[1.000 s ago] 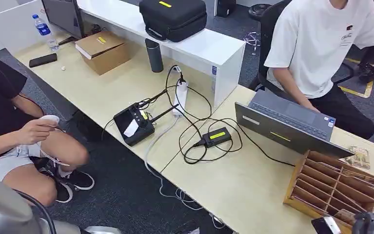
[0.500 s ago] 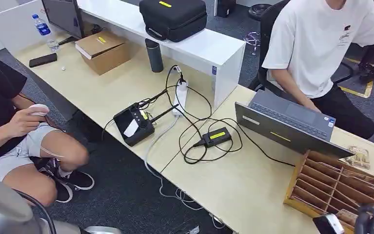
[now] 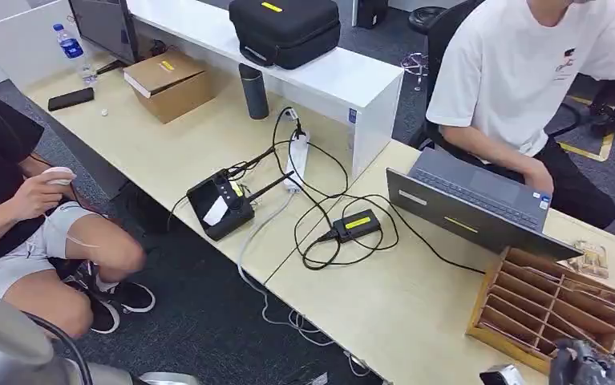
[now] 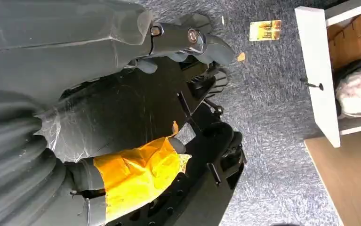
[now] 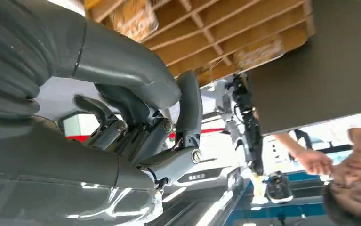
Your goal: Pass the card to the sensor for recognition and then transmit it.
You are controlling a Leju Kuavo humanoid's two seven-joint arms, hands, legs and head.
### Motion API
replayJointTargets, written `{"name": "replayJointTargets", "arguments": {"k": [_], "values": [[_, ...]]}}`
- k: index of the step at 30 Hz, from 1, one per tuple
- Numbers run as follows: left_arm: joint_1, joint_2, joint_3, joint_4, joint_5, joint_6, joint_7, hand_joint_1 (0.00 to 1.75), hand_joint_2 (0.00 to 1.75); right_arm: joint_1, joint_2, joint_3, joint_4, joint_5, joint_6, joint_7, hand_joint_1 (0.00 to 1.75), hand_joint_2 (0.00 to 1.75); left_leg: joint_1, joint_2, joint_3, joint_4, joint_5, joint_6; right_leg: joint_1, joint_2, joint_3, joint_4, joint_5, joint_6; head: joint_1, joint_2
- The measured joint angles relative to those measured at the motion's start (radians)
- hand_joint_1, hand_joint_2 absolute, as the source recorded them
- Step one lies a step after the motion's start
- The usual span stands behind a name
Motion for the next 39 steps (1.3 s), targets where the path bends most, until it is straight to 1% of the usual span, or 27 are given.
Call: {"name": "replayJointTargets", "arguments": {"k": [2, 7, 14, 19, 25, 31, 39], "values": [[0.0, 0.0, 0.0, 0.0, -0.006, -0.009, -0.007, 0.0, 1.75, 0.011, 0.003, 0.015, -0.004, -0.001, -0.001, -0.005, 0.0, 1.75, 0.0, 0.0, 0.0, 0.0, 0.0, 0.0, 0.0, 0.0, 0.0, 0.0, 0.0, 0.0, 0.0, 0.0], [0.0, 0.0, 0.0, 0.0, -0.009, -0.007, -0.023, 0.0, 1.75, 0.027, 0.008, 0.042, -0.006, -0.002, -0.003, -0.01, 0.0, 1.75, 0.0, 0.0, 0.0, 0.0, 0.0, 0.0, 0.0, 0.0, 0.0, 0.0, 0.0, 0.0, 0.0, 0.0], [-0.001, 0.0, -0.001, 0.0, -0.014, 0.0, -0.008, 0.0, 1.75, 0.029, 0.017, 0.064, 0.015, -0.002, 0.003, 0.001, 0.0, 1.75, 0.0, 0.0, 0.0, 0.0, 0.0, 0.0, 0.0, 0.0, 0.0, 0.0, 0.0, 0.0, 0.0, 0.0], [-0.003, 0.0, -0.003, 0.0, -0.019, 0.0, 0.008, 0.0, 1.75, 0.011, 0.034, 0.072, 0.071, -0.017, 0.008, 0.007, 0.0, 1.75, 0.0, 0.0, 0.0, 0.0, 0.0, 0.0, 0.0, 0.0, 0.0, 0.0, 0.0, 0.0, 0.0, 0.0], [-0.006, 0.0, -0.008, 0.0, -0.023, -0.002, 0.023, 0.0, 1.75, -0.035, 0.052, 0.076, 0.16, -0.033, 0.005, 0.025, 0.0, 1.75, 0.0, 0.0, 0.0, 0.0, 0.0, 0.0, 0.0, 0.0, 0.0, 0.0, 0.0, 0.0, 0.0, 0.0], [-0.01, 0.0, -0.008, 0.0, -0.024, -0.007, 0.024, 0.0, 1.75, -0.087, 0.066, 0.077, 0.252, -0.043, 0.001, 0.037, 0.0, 1.75, 0.0, 0.0, 0.0, 0.0, 0.0, 0.0, 0.0, 0.0, 0.0, 0.0, 0.0, 0.0, 0.0, 0.0], [-0.011, -0.001, -0.009, 0.0, -0.024, -0.008, 0.024, 0.0, 1.75, -0.113, 0.077, 0.078, 0.308, -0.054, -0.001, 0.04, 0.0, 1.75, 0.0, 0.0, 0.0, 0.0, 0.0, 0.0, 0.0, 0.0, 0.0, 0.0, 0.0, 0.0, 0.0, 0.0]]}}
